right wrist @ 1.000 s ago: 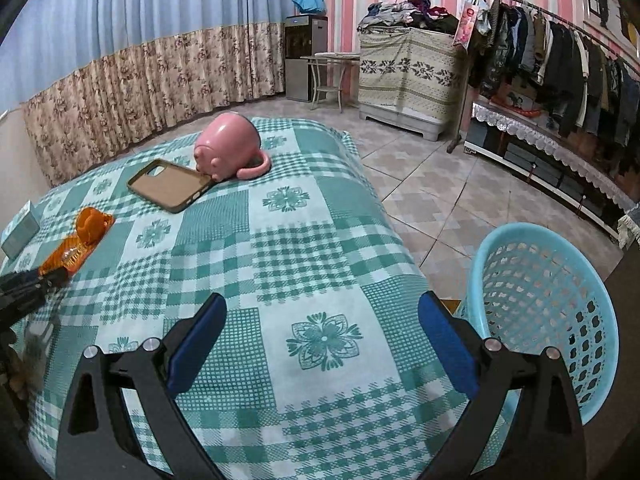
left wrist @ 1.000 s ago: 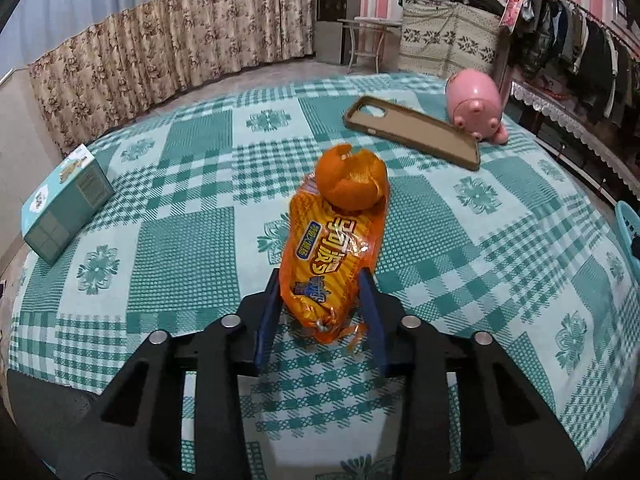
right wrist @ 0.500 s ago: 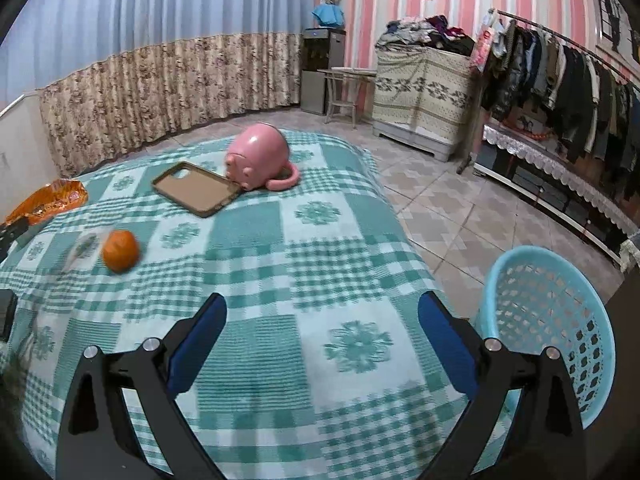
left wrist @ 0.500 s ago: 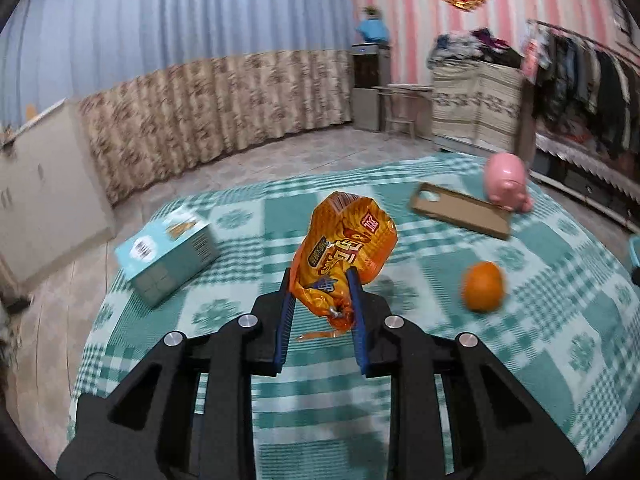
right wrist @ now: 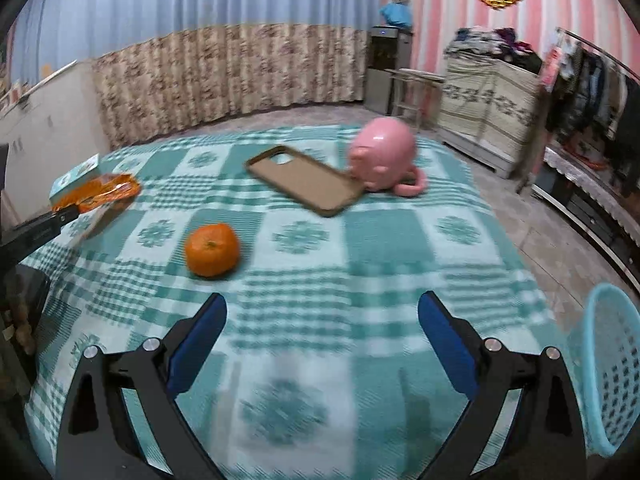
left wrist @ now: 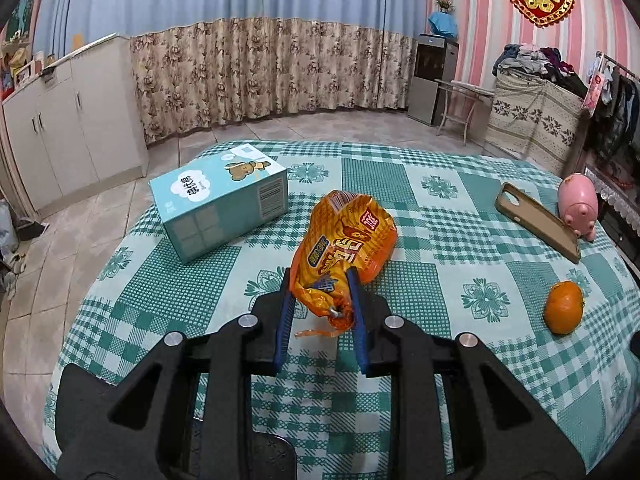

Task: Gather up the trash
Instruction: 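Grasp and lift the whole orange with the right tool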

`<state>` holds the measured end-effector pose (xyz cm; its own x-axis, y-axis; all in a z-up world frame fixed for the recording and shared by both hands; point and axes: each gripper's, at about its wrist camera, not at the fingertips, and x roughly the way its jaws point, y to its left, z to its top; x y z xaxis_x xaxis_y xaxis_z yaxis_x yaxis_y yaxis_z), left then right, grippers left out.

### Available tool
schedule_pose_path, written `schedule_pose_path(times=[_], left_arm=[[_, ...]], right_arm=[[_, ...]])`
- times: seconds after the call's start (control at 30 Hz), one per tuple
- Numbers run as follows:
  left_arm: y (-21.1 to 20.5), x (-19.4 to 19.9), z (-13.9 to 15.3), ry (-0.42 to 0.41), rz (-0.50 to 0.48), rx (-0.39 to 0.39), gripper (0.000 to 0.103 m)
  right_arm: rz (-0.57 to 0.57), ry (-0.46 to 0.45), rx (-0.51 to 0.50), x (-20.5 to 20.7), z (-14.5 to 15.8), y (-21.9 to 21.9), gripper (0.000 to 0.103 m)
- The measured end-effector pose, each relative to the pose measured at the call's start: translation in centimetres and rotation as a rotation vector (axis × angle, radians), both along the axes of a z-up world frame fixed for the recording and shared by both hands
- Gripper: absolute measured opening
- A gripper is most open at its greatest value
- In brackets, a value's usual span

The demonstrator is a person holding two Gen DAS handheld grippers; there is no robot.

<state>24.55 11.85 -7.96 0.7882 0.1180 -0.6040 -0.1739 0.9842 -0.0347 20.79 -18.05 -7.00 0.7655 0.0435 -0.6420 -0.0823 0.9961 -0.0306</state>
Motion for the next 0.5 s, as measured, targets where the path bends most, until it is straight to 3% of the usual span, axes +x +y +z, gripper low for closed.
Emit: schedule_pose_path(times=[0.3,0.5], left_arm=[[0.0,0.1,-0.6,0.008,0.000,-0.015,0.024],[-0.2,0.2,-0.7,0.009,-0.004,-0.006,0.024]], right_arm=[[0.078,0.053,-0.016,4.4,-2.2,5.4,0.094],[0.101,0.038,-0.023,5.2,-1.9,6.4,0.092]])
